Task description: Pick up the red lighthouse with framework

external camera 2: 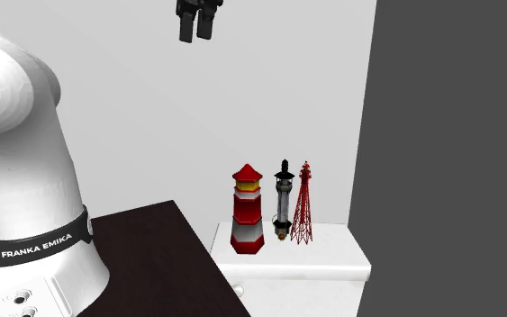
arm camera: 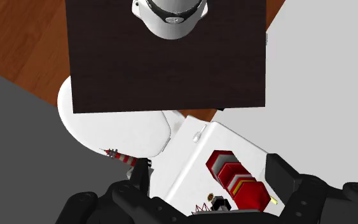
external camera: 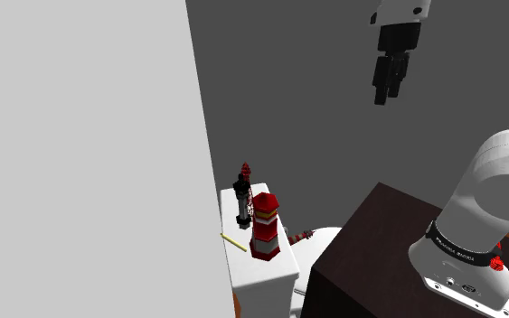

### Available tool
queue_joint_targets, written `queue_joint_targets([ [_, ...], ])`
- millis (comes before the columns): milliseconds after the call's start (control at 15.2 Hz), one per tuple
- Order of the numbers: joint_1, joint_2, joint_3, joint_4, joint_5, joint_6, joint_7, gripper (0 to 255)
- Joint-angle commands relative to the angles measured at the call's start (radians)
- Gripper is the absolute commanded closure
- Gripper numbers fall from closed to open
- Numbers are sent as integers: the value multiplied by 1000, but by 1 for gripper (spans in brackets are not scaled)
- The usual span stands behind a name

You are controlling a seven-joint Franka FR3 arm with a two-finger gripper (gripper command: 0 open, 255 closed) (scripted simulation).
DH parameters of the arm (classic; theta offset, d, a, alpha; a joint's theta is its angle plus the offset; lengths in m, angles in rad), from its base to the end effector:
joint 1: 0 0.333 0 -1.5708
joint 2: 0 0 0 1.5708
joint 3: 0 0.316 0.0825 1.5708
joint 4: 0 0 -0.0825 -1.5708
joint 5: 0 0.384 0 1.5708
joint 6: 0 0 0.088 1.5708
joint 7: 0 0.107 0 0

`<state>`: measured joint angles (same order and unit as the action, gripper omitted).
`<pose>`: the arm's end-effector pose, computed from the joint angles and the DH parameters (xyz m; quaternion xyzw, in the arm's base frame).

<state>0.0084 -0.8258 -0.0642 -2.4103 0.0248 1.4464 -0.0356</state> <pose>0.2810 -0.0180 0.5666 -0.9969 -0.0025 0.0682 0.0383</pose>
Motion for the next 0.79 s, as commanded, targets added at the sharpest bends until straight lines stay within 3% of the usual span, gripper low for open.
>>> queue_joint_targets([
  [0,0,0,0,0,0,0,0,0],
  [726,13,184,190,-153,14,486,209,0],
])
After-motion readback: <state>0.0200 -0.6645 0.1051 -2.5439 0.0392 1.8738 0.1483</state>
